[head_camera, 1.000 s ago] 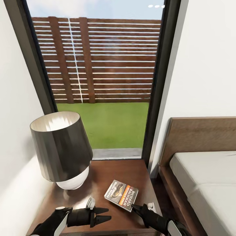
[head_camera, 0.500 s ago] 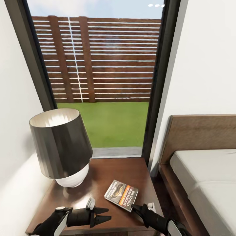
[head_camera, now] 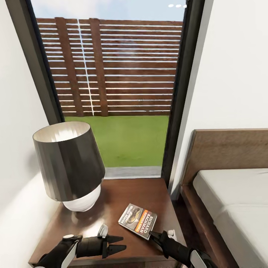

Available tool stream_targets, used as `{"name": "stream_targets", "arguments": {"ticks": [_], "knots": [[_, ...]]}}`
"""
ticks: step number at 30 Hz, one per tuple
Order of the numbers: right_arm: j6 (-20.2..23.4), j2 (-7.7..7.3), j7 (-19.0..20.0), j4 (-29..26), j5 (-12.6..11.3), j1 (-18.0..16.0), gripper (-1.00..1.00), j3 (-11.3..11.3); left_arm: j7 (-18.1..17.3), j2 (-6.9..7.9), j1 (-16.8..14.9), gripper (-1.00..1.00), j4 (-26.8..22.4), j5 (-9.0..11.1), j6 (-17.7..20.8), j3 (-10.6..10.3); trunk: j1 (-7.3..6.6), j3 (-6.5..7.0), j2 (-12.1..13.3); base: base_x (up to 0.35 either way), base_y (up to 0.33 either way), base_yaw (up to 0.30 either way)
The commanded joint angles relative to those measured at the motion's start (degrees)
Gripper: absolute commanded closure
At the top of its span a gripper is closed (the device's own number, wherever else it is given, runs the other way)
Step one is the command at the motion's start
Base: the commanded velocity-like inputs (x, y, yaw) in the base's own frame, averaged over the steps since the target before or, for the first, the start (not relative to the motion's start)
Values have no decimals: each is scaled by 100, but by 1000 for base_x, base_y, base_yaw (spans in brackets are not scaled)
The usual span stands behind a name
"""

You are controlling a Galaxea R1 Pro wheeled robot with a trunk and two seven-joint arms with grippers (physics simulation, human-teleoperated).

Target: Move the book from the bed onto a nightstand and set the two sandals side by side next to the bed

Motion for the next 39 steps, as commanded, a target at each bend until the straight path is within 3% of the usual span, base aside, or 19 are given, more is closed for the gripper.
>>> {"name": "stream_targets", "arguments": {"ticks": [1, 29, 30, 39], "knots": [[-30, 2, -5, 4, 100, -3, 100, -34, -5, 8, -3, -100, -3, 54, 61, -43, -1, -6, -2, 0, 0, 0], [-30, 0, -5, 4, 100, -1, 100, -32, 0, 8, -3, -100, -3, 54, 52, -43, -1, -6, -2, 29, 0, 0], [-30, 1, -7, 4, 100, -3, -100, -29, 0, 8, -3, -100, -3, 54, 52, -43, -1, -6, -2, 0, 0, 0], [-30, 2, -8, 3, 100, -3, -100, -33, 0, 8, -3, -100, -3, 54, 52, -43, -1, -6, -2, 0, 0, 0]]}}
